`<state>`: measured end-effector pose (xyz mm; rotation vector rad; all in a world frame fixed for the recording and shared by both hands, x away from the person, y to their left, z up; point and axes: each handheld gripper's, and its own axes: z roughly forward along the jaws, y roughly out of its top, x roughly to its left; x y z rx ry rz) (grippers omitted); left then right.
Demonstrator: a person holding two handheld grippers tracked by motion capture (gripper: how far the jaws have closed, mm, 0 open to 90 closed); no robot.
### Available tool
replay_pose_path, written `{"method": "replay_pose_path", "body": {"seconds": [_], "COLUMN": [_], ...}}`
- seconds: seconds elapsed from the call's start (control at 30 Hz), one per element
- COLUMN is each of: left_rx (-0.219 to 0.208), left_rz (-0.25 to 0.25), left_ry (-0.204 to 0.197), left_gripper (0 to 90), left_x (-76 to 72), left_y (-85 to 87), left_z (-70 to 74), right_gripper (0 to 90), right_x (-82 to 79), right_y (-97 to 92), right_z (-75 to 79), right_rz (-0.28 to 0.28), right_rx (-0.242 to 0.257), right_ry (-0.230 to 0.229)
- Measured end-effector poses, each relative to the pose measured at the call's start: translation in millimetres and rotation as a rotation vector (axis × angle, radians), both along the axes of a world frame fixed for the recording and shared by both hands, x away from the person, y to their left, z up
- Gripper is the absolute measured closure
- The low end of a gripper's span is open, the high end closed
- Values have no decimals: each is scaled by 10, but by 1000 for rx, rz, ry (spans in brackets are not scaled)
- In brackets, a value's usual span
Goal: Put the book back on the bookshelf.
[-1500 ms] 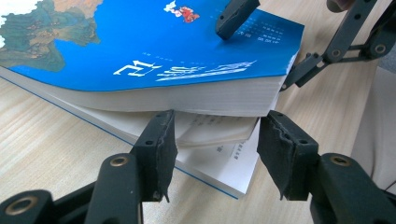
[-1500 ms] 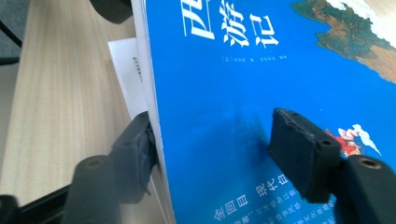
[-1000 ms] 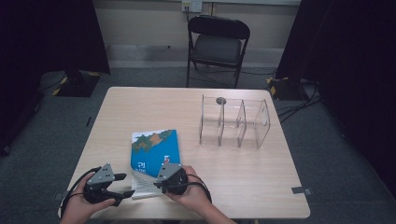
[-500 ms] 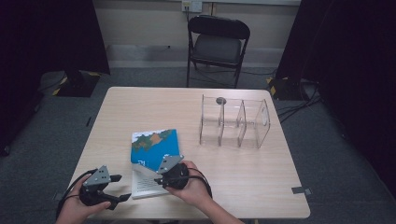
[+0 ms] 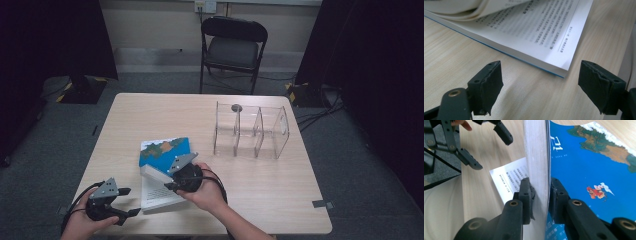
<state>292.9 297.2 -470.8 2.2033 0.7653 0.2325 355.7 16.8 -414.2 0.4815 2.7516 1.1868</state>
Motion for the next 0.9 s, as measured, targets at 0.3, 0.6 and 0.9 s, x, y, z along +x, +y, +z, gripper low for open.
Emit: {"method": "replay_pose_path", "body": {"seconds": [0.3,0.6,0.9], "left_rx": [25,52,91], "left_rz": [-13,7,66], "left_ry": [24,25,-12], "left_gripper": [189,197,264], "left_x": [-7,-23,-19], "left_y": [-37,-199,-298], "left_z": [-63,-165,-218], "right_gripper": [754,756,757], "right_x": [93,124,139], "right_y": [3,15,7], "right_z": [175,263,292], "right_rz": [-24,-50,-60], "right_rx": [0,-2,4], "right_ry": [27,40,45]}}
